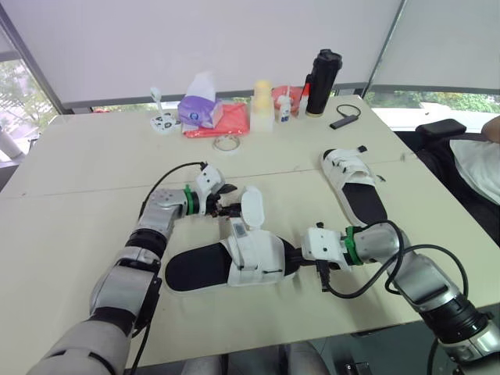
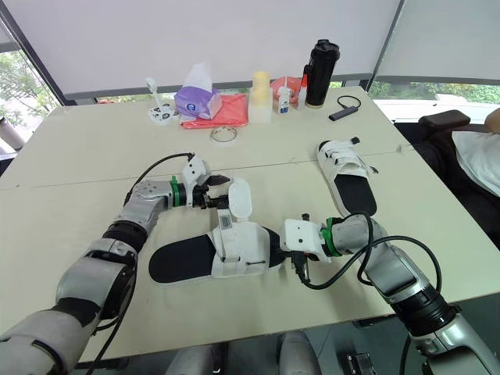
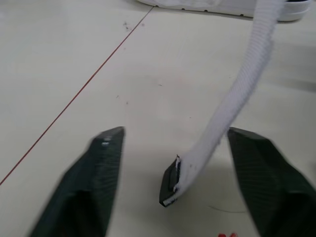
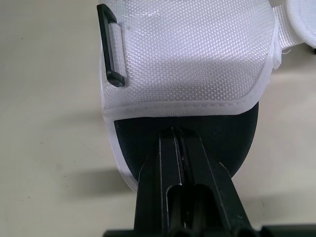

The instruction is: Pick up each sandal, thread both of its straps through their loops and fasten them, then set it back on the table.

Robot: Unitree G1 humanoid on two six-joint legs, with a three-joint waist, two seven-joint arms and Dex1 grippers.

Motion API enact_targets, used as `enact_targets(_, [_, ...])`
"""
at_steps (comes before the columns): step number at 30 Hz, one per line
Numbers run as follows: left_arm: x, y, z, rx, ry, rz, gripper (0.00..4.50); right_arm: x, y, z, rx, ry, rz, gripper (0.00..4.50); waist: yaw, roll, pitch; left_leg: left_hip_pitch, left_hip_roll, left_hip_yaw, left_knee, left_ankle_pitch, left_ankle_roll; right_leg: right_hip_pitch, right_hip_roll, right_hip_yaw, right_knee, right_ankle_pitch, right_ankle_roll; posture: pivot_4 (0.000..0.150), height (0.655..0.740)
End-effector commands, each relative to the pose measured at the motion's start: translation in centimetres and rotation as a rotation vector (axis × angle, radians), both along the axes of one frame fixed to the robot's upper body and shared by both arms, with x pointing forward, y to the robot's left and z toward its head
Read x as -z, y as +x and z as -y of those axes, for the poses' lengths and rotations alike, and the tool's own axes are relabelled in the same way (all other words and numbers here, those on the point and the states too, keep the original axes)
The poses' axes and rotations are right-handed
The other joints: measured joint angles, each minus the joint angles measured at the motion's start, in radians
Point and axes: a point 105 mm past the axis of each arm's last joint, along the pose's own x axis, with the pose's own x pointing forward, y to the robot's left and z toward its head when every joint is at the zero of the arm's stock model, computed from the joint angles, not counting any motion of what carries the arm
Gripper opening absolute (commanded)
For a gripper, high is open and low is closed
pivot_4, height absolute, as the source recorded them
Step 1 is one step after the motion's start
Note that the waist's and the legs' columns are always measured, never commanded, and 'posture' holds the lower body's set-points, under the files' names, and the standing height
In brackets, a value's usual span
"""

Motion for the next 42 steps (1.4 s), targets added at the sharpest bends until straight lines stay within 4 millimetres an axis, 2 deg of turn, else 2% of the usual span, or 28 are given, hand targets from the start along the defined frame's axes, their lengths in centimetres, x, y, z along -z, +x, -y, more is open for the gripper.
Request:
enact_targets(1, [-1.7, 0.7, 0.3, -0.001, 0.017, 0.095, 1.04, 0.9, 0.0, -0.2, 0.011, -0.018, -0.016, 0.00, 0.000, 0.000, 0.000, 0.000, 0.000, 0.000, 0.000, 0.000, 0.000, 0.000, 0.000, 0.000, 0.000, 0.000, 0.000, 0.150, 0.7400])
enact_targets(3, [-2.0, 0.8, 0.4, 0.004, 0.029, 0.127, 0.03, 0.9, 0.0, -0.2, 0.013, -0.019, -0.014, 0.00, -0.001, 0.000, 0.000, 0.000, 0.000, 0.000, 0.000, 0.000, 0.000, 0.000, 0.000, 0.000, 0.000, 0.000, 0.000, 0.150, 0.7400])
enact_targets(8, [-5.4, 0.8, 1.3, 0.026, -0.046, 0.308, 0.03, 1.0, 0.1, -0.1, 0.015, -0.022, -0.009, 0.00, 0.000, 0.000, 0.000, 0.000, 0.000, 0.000, 0.000, 0.000, 0.000, 0.000, 0.000, 0.000, 0.000, 0.000, 0.000, 0.150, 0.7400])
enact_targets(11, [-9.6, 0.4, 1.8, 0.023, -0.100, 0.581, 0.03, 1.0, 0.2, -0.1, 0.018, -0.024, -0.007, 0.00, 0.000, -0.001, 0.001, 0.000, 0.000, 0.000, 0.000, 0.000, 0.000, 0.000, 0.000, 0.000, 0.000, 0.000, 0.000, 0.150, 0.7400])
enact_targets(14, [-11.4, -0.3, 2.2, 0.052, -0.095, 0.731, 0.03, 1.0, 0.2, 0.0, 0.019, -0.025, -0.006, 0.00, 0.001, -0.001, 0.001, 0.000, 0.000, 0.000, 0.000, 0.000, 0.000, 0.000, 0.000, 0.000, 0.000, 0.000, 0.000, 0.150, 0.7400])
enact_targets(17, [-12.4, -2.1, 3.0, 0.166, -0.054, 0.890, 0.03, 1.1, 0.2, 0.0, 0.020, -0.026, -0.006, 0.00, 0.001, -0.001, 0.001, 0.000, 0.000, 0.000, 0.000, 0.000, 0.000, 0.000, 0.000, 0.000, 0.000, 0.000, 0.000, 0.150, 0.7400])
enact_targets(21, [-14.0, -5.4, 4.4, 0.336, -0.112, 1.031, 0.03, 1.2, 0.2, 0.1, 0.022, -0.032, -0.004, 0.00, 0.003, -0.001, 0.001, 0.000, 0.000, 0.000, 0.000, 0.000, 0.000, 0.000, 0.000, 0.000, 0.000, 0.000, 0.000, 0.150, 0.7400])
enact_targets(26, [-11.9, -10.0, 4.8, 0.617, -0.096, 0.915, 0.03, 1.3, 0.2, 0.4, 0.021, -0.047, -0.003, 0.00, -0.001, -0.001, 0.001, 0.000, 0.001, 0.001, 0.000, 0.000, 0.000, 0.000, 0.000, 0.000, 0.000, 0.000, 0.000, 0.150, 0.7400])
enact_targets(30, [-10.4, -12.5, 4.0, 0.749, -0.069, 0.765, 0.03, 1.3, 0.3, 0.5, 0.020, -0.052, 0.000, 0.00, 0.001, 0.000, 0.001, 0.000, 0.001, 0.000, 0.000, 0.000, 0.000, 0.000, 0.000, 0.000, 0.000, 0.000, -0.001, 0.150, 0.7400])
enact_targets(36, [-9.7, -14.0, 3.9, 0.801, -0.082, 0.624, 0.03, 1.4, 0.5, 0.6, 0.017, -0.059, 0.006, 0.00, 0.006, 0.000, 0.001, 0.000, 0.001, 0.000, 0.000, 0.000, 0.000, 0.001, 0.000, 0.001, -0.001, -0.002, -0.005, 0.150, 0.7400])
enact_targets(39, [-9.5, -14.5, 4.4, 0.805, -0.104, 0.607, 0.03, 1.5, 0.5, 0.7, 0.018, -0.061, 0.008, 0.00, 0.007, 0.000, 0.001, 0.000, 0.001, -0.001, 0.000, 0.000, 0.000, 0.001, 0.000, 0.001, -0.002, -0.002, -0.004, 0.150, 0.7400])
enact_targets(42, [-8.8, -13.9, 5.6, 0.759, -0.091, 0.657, 0.03, 1.5, 0.5, 0.6, 0.019, -0.062, 0.010, 0.00, 0.009, 0.000, 0.001, 0.000, 0.001, -0.001, 0.000, 0.000, 0.000, 0.002, 0.000, 0.001, -0.002, -0.002, -0.005, 0.150, 0.7400])
